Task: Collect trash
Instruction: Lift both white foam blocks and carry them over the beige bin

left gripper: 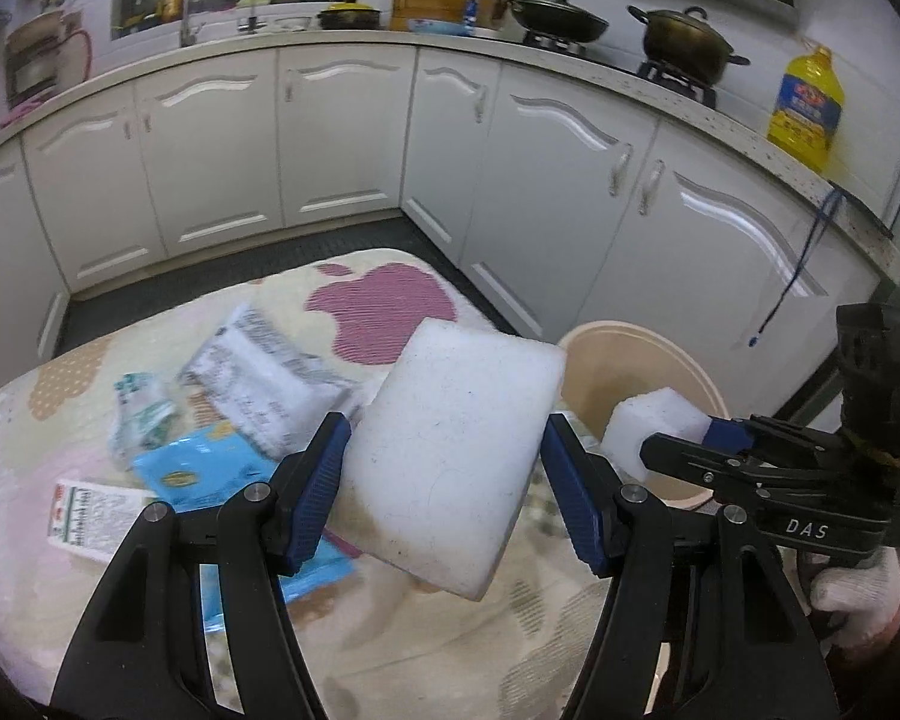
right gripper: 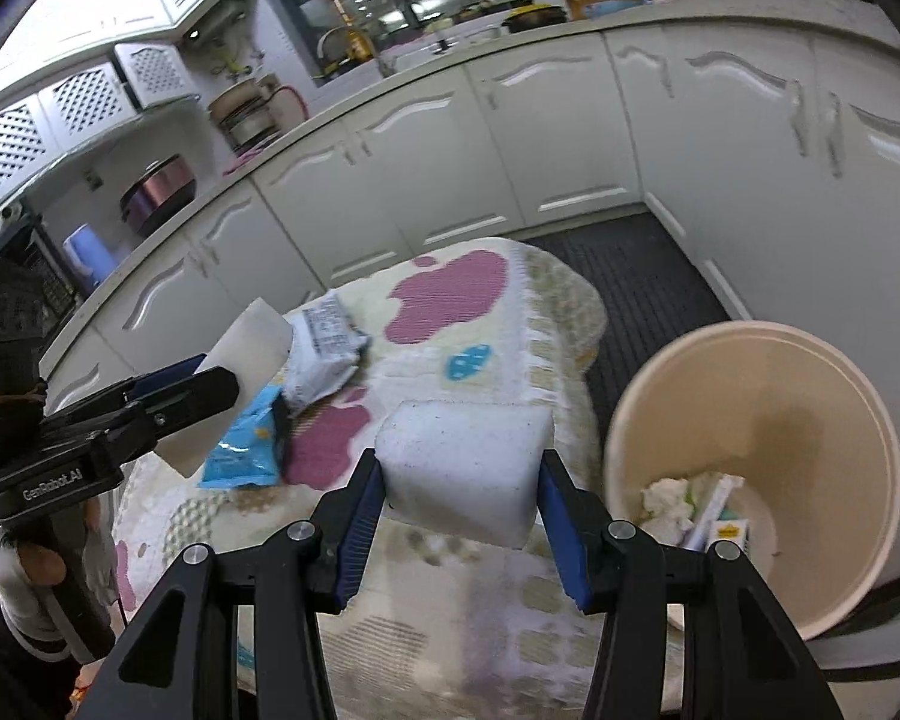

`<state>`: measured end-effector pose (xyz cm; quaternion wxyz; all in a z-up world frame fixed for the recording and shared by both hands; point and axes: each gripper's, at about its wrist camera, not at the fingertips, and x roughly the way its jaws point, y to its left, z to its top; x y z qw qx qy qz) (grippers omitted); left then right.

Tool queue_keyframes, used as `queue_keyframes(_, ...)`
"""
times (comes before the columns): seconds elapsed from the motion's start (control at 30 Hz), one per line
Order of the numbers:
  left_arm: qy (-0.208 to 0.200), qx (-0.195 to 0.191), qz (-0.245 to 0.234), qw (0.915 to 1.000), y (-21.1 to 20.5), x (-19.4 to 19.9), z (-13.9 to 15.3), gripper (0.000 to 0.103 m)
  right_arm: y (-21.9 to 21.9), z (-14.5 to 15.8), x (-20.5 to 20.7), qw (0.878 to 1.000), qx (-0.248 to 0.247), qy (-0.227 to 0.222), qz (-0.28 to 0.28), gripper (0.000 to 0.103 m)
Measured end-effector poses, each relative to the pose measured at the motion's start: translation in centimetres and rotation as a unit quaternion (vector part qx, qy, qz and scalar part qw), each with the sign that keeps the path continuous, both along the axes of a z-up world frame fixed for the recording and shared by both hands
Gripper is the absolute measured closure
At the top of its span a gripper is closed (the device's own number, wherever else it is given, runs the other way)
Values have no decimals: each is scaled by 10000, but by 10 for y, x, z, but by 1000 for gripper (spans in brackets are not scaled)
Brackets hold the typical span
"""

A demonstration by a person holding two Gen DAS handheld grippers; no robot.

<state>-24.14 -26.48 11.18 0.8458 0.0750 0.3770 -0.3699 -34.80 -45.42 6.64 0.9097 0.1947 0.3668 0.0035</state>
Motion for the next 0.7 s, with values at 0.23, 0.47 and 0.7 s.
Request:
queue_keyframes(0.23, 78, 0, -271, 9996, -36, -10, -4, 39, -29, -5, -21, 9994, -111, 60, -334, 54)
queue_keyframes(0.47, 179, 38, -508, 9985, -70, -16, -12, 39, -59, -14, -39, 9977, -35, 163, -650, 53)
queue_keyframes(0.7, 377, 49, -701, 9968, -102, -16, -20, 39, -86, -25, -54, 9951, 61, 293, -942, 53)
